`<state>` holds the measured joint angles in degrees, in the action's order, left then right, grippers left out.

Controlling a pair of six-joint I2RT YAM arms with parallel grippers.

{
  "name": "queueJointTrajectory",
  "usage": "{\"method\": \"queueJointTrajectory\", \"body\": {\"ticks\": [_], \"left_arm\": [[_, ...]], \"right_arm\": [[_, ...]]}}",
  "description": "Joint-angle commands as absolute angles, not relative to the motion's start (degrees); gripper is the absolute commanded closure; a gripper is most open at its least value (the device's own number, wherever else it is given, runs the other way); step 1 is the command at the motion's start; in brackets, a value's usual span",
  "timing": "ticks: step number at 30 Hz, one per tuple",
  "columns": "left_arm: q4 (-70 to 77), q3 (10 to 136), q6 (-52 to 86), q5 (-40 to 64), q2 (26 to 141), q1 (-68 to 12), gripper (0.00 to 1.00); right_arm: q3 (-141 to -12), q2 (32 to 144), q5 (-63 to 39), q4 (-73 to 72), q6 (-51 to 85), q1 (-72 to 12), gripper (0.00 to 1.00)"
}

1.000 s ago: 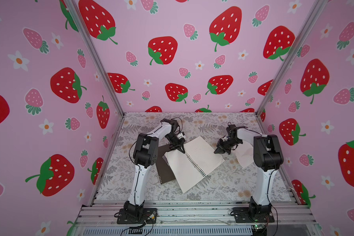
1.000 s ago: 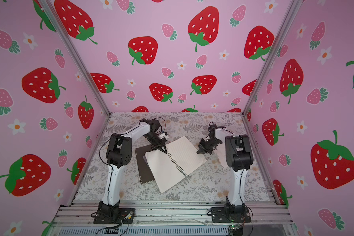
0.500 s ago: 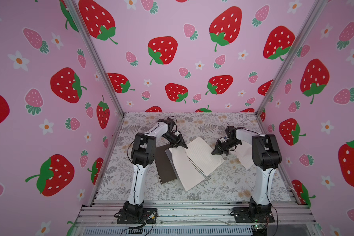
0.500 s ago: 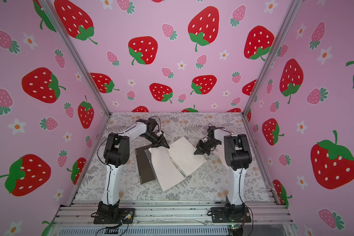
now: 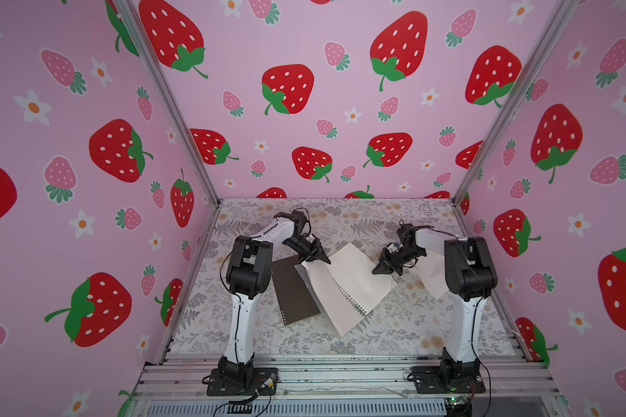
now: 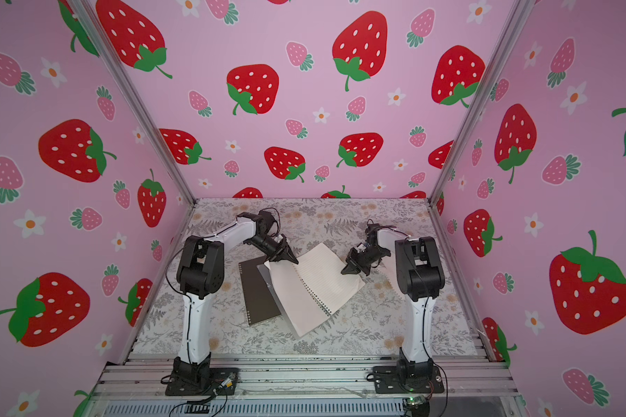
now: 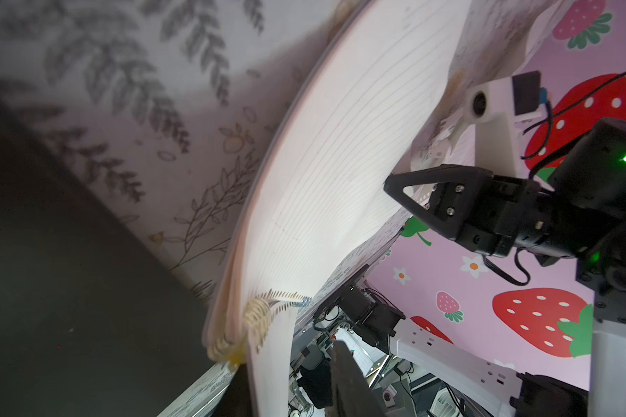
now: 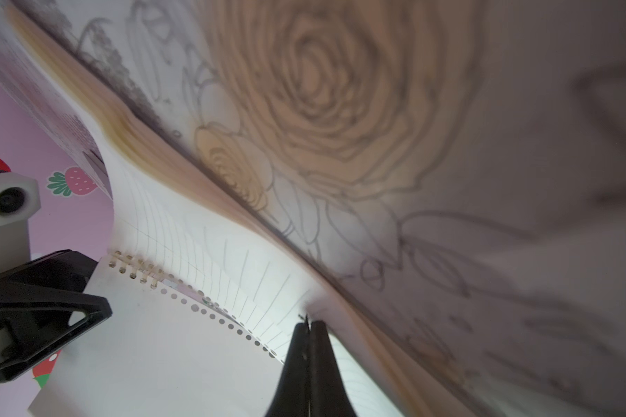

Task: Tear off pages from different notebooks
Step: Close the notebook at the center of the board.

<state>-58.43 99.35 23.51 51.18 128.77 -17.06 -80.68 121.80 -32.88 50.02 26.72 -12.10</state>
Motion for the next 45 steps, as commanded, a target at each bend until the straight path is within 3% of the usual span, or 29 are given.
{"method": "queueJointTrajectory", "body": {"ticks": [1,10,12,18,25,28,30,33,36,39,45], "left_arm": [[-61.1,96.3,19.5,49.4,127.1,-18.1,0.61],[-59.4,84.4,17.5,48.5,121.7,-18.0,0.55],[-58.4,82.0,18.3,48.1,120.4,-17.7,0.61],[-57.8,83.3,20.6,49.5,122.1,-17.3,0.97],[-56.3,88.0,25.1,51.7,126.3,-16.7,1.0],[-56.5,90.0,27.7,52.8,128.5,-16.7,1.0],[-57.9,91.9,28.8,52.5,129.4,-16.7,1.0],[-58.6,93.9,30.7,52.3,130.0,-16.6,1.0],[-57.0,94.6,34.0,52.9,130.3,-16.6,1.0],[-55.1,95.9,37.9,53.4,131.0,-16.6,1.0],[-55.6,101.1,40.4,54.2,133.5,-16.7,1.0]], "right_arm": [[-77.3,127.3,-24.6,50.0,26.4,-13.9,0.99],[-77.7,127.8,-24.8,50.1,25.5,-13.9,0.98],[-77.9,127.8,-26.0,50.3,24.3,-14.1,0.98],[-78.2,127.2,-23.7,51.9,21.9,-17.0,0.98],[-74.5,113.3,-20.3,45.2,21.0,-19.0,0.94],[-73.8,104.2,-15.3,43.6,17.7,-21.7,0.79],[-73.8,98.3,-11.0,43.5,13.5,-25.5,0.57],[-76.3,93.4,-9.5,44.6,9.2,-31.2,0.36],[-81.0,91.7,-8.5,47.8,6.1,-35.9,0.21],[-86.1,92.0,-6.5,50.5,1.9,-41.1,0.14],[-92.5,96.7,-1.4,55.4,-5.2,-50.9,0.1]]}}
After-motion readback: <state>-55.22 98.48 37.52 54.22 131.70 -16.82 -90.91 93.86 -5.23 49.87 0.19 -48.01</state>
